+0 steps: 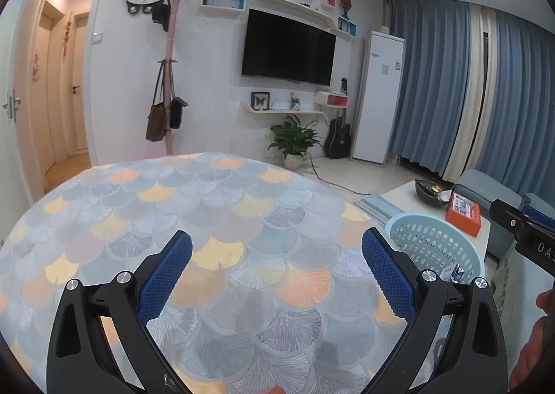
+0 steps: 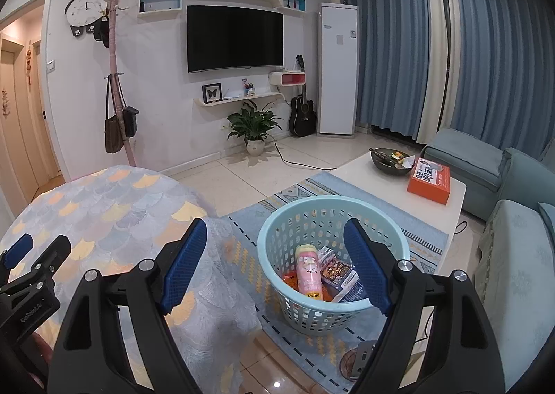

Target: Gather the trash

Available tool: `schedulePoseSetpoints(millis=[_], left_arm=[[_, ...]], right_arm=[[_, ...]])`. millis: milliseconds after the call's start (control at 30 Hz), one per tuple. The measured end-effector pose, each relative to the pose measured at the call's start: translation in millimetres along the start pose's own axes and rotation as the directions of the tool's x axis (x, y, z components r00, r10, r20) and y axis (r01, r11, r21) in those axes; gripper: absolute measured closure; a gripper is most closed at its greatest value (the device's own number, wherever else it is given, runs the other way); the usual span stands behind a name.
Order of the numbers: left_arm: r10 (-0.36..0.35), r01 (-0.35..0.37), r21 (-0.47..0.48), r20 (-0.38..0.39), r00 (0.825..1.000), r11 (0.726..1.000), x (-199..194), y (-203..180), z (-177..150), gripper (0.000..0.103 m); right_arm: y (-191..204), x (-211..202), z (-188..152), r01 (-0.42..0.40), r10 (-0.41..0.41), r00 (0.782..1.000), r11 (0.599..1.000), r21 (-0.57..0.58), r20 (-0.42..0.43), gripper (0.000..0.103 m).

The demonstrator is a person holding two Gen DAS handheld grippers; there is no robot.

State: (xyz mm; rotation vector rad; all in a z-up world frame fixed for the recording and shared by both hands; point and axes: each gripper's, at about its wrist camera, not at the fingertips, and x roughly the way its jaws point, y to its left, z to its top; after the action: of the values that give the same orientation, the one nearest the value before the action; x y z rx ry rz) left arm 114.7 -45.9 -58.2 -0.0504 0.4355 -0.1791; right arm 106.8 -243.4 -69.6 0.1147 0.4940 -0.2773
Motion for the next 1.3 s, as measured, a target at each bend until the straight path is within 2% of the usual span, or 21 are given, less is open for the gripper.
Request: schedulePoseSetpoints(millis=[1300], left_arm=[[0.001, -0.001, 0.025, 0.009, 1.0, 1.0, -0.7, -2.6, 1.7, 0.008]], right_arm=[[-5.1, 5.6, -1.4, -0.017, 0.017, 1.0, 1.0, 0.018, -0.025, 0.026]])
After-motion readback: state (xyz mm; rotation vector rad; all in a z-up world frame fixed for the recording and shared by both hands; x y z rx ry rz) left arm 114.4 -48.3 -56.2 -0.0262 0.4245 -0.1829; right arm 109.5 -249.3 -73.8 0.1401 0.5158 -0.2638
